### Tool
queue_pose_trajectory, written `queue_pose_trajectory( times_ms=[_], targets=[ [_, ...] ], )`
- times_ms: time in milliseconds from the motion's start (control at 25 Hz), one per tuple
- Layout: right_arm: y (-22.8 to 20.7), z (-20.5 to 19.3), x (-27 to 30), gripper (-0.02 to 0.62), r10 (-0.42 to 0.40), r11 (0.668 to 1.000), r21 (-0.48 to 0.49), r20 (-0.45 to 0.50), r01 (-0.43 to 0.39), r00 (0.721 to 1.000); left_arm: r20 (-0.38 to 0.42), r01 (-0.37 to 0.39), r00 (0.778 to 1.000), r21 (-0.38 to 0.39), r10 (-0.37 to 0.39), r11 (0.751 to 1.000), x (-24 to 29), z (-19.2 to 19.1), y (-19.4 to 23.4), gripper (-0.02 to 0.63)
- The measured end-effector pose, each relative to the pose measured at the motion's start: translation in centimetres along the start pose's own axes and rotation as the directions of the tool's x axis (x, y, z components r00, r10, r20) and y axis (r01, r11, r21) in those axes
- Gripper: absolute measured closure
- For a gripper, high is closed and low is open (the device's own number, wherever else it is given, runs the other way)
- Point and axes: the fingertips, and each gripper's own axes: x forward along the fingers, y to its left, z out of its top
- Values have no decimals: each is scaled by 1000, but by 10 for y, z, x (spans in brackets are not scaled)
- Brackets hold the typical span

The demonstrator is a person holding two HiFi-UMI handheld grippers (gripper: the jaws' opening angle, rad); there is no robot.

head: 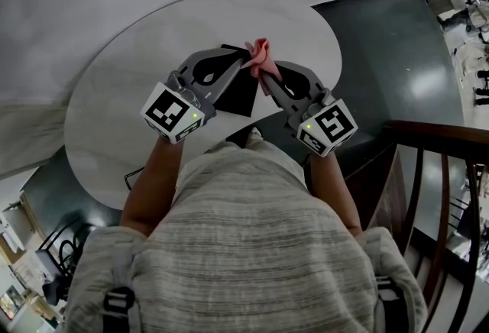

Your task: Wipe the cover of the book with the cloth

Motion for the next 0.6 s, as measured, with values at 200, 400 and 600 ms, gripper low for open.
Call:
queue_pose_trajectory(
  times_ms=[200, 400, 600],
  targets=[
    [0, 0, 1, 543, 2, 1000, -1, 0, -2, 1000, -2, 1, 1000, 1, -1, 1000, 0, -1, 0, 589],
    [1, 0, 0, 543, 0, 1000, -1, -2, -1, 1000, 0, 5, 1000, 2, -5, 1000, 0, -1, -1, 589],
    [0, 0, 1, 543, -1, 1000, 1, -7, 1, 1000, 6, -1, 1000, -11, 1, 1000, -1, -1, 0, 589]
  ],
)
